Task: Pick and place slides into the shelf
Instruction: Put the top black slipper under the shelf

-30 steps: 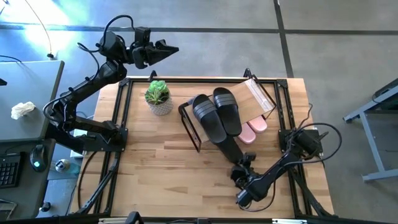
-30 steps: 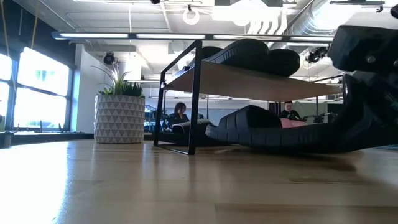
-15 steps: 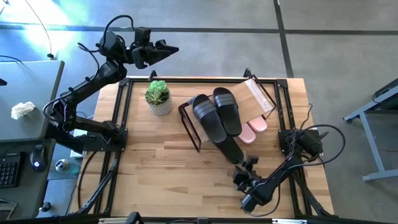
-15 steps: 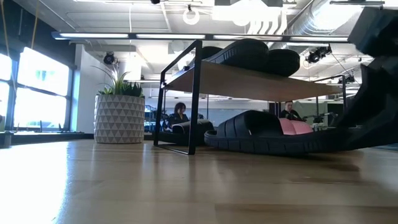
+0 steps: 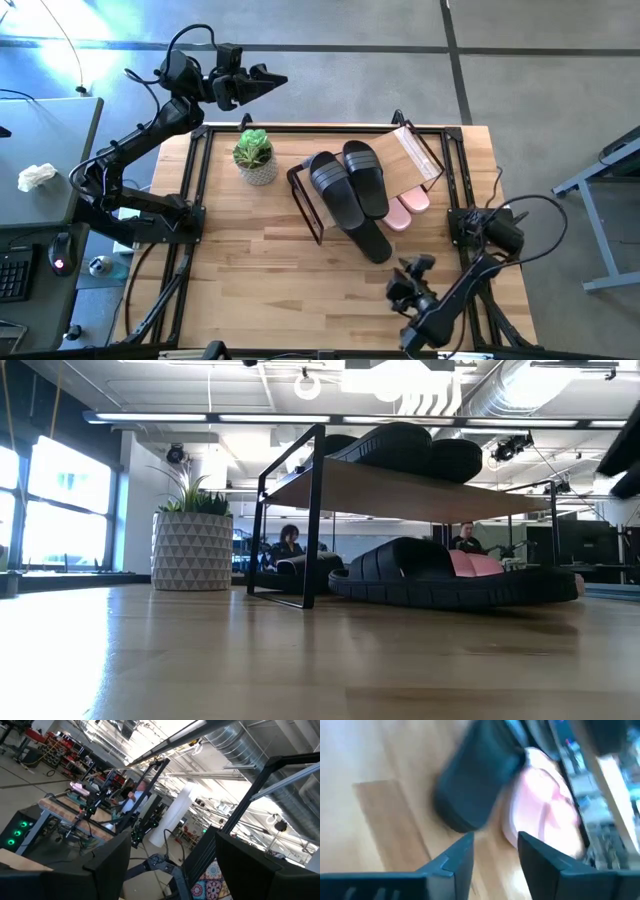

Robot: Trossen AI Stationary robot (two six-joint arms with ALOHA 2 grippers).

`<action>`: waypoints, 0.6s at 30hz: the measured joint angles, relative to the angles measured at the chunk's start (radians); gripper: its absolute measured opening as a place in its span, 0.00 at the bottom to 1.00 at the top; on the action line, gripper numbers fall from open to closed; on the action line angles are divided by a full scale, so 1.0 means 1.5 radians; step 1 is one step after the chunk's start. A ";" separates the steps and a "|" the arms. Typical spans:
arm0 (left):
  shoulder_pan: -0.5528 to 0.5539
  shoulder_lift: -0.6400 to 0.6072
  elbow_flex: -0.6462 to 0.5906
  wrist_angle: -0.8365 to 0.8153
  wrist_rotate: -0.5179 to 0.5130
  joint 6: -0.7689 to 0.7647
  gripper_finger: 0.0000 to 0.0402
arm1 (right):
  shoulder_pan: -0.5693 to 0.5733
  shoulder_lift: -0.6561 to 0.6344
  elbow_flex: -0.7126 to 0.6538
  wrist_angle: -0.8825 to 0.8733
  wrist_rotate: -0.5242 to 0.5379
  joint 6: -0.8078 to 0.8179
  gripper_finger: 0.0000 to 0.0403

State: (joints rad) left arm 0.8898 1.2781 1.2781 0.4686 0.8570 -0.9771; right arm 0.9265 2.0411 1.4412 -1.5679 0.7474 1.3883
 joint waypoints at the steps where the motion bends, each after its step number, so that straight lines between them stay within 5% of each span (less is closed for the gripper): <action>1: 0.000 0.000 0.000 0.000 0.000 0.000 0.67 | 0.007 -0.003 0.010 -0.008 -0.014 0.036 0.32; 6: 0.000 0.000 0.000 0.000 0.010 0.000 0.67 | 0.037 -0.065 0.011 0.073 -0.085 0.122 0.18; 10: 0.000 0.000 0.000 0.000 0.034 0.001 0.67 | 0.063 -0.121 0.011 0.125 -0.073 0.202 0.04; 18: 0.000 0.000 0.000 0.000 0.069 0.002 0.67 | 0.056 -0.158 -0.009 0.413 -0.153 0.147 0.00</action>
State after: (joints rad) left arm 0.8898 1.2781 1.2781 0.4683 0.9600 -0.9741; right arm 1.0112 1.8034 1.4270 -0.9484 0.5176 1.6095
